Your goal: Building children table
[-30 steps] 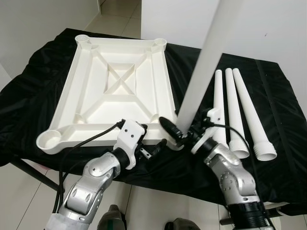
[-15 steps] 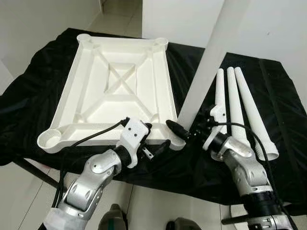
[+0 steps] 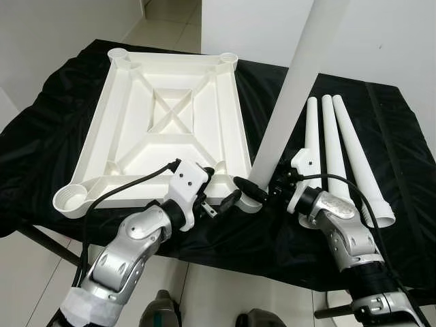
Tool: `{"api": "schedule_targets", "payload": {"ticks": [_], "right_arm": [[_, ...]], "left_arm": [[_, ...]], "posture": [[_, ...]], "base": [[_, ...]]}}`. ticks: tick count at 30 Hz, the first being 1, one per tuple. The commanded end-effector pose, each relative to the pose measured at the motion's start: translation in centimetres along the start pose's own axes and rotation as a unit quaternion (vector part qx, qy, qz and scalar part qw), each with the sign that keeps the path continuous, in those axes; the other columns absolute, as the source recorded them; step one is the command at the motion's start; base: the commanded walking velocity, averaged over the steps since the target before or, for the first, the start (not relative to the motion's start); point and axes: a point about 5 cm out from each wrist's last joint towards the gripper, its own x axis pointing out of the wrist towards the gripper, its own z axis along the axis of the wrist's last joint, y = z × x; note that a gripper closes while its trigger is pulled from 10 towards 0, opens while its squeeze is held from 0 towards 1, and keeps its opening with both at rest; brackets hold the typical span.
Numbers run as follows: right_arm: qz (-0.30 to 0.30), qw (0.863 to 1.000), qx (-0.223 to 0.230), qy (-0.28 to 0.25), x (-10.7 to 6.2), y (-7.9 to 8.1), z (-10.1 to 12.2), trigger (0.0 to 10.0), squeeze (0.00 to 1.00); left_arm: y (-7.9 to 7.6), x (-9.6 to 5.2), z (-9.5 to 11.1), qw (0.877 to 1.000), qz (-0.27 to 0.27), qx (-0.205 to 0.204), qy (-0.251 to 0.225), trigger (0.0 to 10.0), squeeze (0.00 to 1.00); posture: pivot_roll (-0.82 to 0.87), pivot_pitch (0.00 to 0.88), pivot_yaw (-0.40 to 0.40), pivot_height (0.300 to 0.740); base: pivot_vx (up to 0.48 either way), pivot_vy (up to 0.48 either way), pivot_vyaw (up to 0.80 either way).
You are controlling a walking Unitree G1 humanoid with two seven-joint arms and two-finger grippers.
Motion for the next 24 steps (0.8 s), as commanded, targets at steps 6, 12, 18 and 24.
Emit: {"api": "schedule_targets", "payload": {"ticks": [6,12,18,24], "right_arm": [[-0.001,1.000,-0.009,0.014,0.1,-0.5,-0.8,0.0,0.00],[-0.011,1.000,-0.014,0.018,-0.2,-0.6,-1.2,0.0,0.00],[-0.082,0.997,-0.014,0.007,-0.7,-0.2,-1.5,0.0,0.00],[-0.205,0.979,0.016,0.002,-0.5,0.8,-1.9,0.0,0.00]], "left_arm": [[-0.9,-0.3,-1.1,0.997,-0.064,-0.002,0.033,10.0,0.00],[-0.7,0.0,-1.2,0.998,-0.042,0.016,0.032,10.0,0.00],[-1.2,0.1,-1.2,0.998,-0.047,0.021,0.027,10.0,0.00],[-1.4,0.3,-1.2,0.998,-0.039,0.038,0.006,10.0,0.00]], "posture": [[0.04,0.033,-0.001,0.740],[0.04,0.033,-0.001,0.740],[0.03,0.035,-0.023,0.740],[0.03,0.026,-0.025,0.740]], "base": [[0.000,0.000,0.00],[0.000,0.000,0.00],[0.000,0.000,0.00],[0.000,0.000,0.00]]}}
